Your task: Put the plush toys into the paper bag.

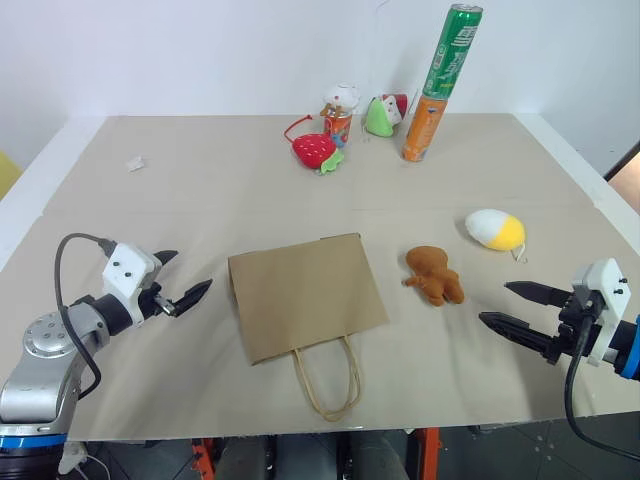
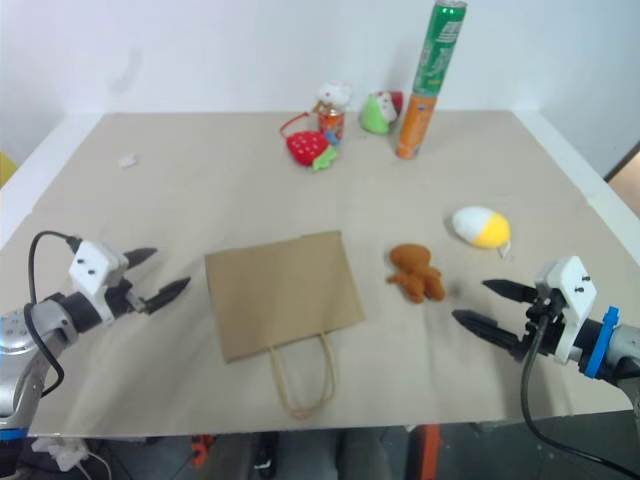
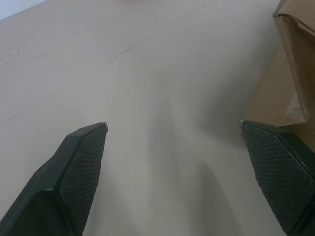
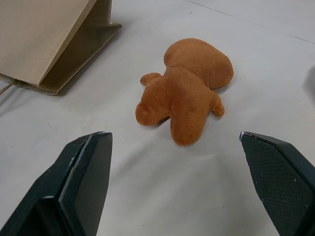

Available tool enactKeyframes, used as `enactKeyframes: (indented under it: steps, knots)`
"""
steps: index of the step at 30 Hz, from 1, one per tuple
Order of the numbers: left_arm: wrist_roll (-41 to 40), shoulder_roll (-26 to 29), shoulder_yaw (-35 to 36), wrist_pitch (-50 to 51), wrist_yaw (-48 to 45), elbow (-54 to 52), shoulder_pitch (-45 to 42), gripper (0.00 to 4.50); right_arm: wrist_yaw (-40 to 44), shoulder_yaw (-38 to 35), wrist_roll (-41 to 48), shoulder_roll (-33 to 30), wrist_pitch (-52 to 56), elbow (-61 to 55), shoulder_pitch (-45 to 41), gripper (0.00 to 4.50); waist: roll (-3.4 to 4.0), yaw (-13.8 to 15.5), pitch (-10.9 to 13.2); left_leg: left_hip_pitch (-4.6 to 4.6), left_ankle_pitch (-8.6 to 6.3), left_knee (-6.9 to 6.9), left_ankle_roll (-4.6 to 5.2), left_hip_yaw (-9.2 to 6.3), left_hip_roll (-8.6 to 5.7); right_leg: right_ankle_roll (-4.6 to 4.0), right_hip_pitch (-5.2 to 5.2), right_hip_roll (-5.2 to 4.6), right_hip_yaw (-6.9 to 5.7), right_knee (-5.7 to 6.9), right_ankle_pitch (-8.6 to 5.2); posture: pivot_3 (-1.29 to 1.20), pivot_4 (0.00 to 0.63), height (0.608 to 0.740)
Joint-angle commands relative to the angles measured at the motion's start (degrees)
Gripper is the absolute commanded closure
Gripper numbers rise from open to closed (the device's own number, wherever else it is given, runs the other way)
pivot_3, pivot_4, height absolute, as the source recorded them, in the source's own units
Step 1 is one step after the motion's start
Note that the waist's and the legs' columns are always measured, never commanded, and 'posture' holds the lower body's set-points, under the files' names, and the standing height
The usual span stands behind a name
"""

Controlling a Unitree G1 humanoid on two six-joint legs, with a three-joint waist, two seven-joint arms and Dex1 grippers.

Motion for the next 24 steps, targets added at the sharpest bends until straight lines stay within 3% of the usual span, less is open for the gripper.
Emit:
enactKeyframes:
  steps: [1,18,24]
  knots:
    - [0.23,0.01,0.84,-1.27,0.74,-0.08,-0.39,0.06,0.02,-1.14,-0.33,-0.83,-0.93,-0.22,-1.05,0.0,0.0,0.0,0.0,0.0,0.0,0.0,0.0,0.0,0.0,0.0,0.0,0.0,-0.01,0.0,0.0,0.0,0.15,0.74]
    - [-0.31,-0.01,0.67,-4.06,-0.51,-0.28,0.09,0.06,0.44,-0.17,-2.79,0.24,-4.74,4.78,-2.44,0.0,0.0,0.01,0.0,0.02,0.0,0.05,0.0,0.01,0.02,0.0,0.04,0.05,-0.02,0.0,0.02,0.0,0.15,0.74]
    - [-0.94,7.47,0.66,-11.28,-8.72,-5.73,-6.95,0.06,3.03,1.46,10.57,-5.51,7.52,-8.73,-10.61,0.0,0.07,-0.02,0.13,0.11,0.0,0.08,0.0,0.12,0.06,-0.03,0.04,0.1,-0.04,0.02,0.12,0.0,0.15,0.74]
